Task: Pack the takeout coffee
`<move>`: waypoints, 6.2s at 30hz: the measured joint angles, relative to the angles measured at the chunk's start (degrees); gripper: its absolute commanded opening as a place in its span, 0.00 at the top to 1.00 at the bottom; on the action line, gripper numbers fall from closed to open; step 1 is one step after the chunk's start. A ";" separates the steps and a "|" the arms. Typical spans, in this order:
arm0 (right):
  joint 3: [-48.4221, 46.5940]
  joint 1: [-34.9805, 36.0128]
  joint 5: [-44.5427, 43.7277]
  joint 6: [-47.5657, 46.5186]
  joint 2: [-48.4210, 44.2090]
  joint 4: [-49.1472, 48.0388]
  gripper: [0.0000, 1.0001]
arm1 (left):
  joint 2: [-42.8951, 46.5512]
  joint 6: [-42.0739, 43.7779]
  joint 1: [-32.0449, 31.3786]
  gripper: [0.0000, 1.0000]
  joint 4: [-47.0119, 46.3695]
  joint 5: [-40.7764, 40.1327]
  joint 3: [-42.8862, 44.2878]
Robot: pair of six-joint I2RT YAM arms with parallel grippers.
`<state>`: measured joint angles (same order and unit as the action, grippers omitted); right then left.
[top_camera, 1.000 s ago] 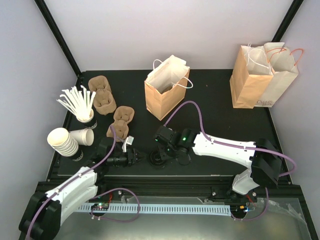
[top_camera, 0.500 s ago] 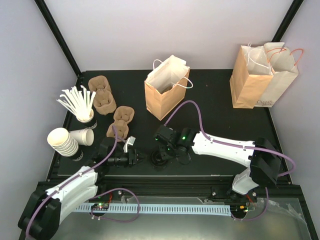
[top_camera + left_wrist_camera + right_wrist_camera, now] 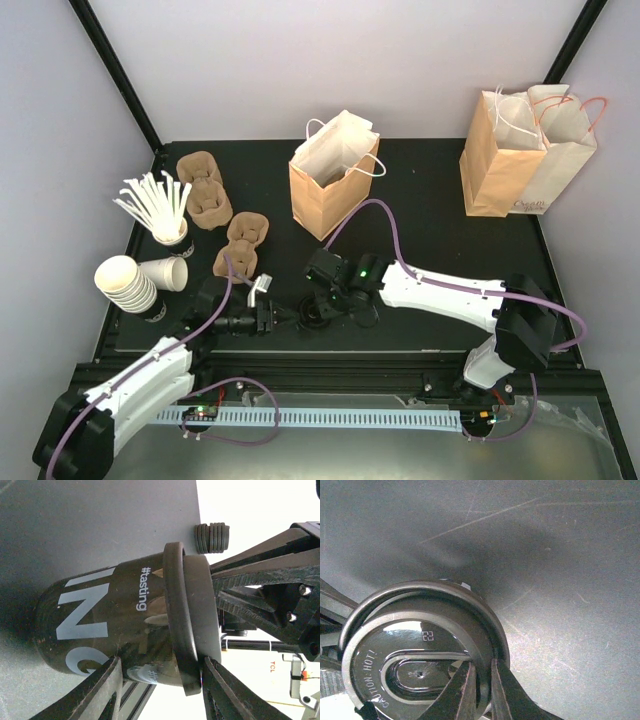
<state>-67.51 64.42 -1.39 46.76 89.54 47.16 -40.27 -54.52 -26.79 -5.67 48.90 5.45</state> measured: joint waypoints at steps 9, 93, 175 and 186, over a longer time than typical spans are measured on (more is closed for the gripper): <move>-1.18 0.04 -0.72 -0.61 0.39 2.29 0.89 | -4.96 0.81 -1.81 0.65 0.07 -0.48 1.22; -0.37 -22.16 -10.71 -14.84 -22.38 7.37 0.98 | -52.41 47.71 3.74 0.02 43.39 -44.24 93.70; -27.61 -22.67 10.47 -30.86 -29.68 19.04 0.99 | -38.53 58.47 -7.61 0.99 66.82 -27.34 86.16; -18.60 -22.36 10.32 -29.75 -29.59 16.13 0.99 | -37.18 60.74 -14.16 0.98 65.68 -37.16 80.39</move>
<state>-86.11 42.06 8.93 17.02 59.94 63.29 -77.45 6.22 -40.95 60.01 11.75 85.84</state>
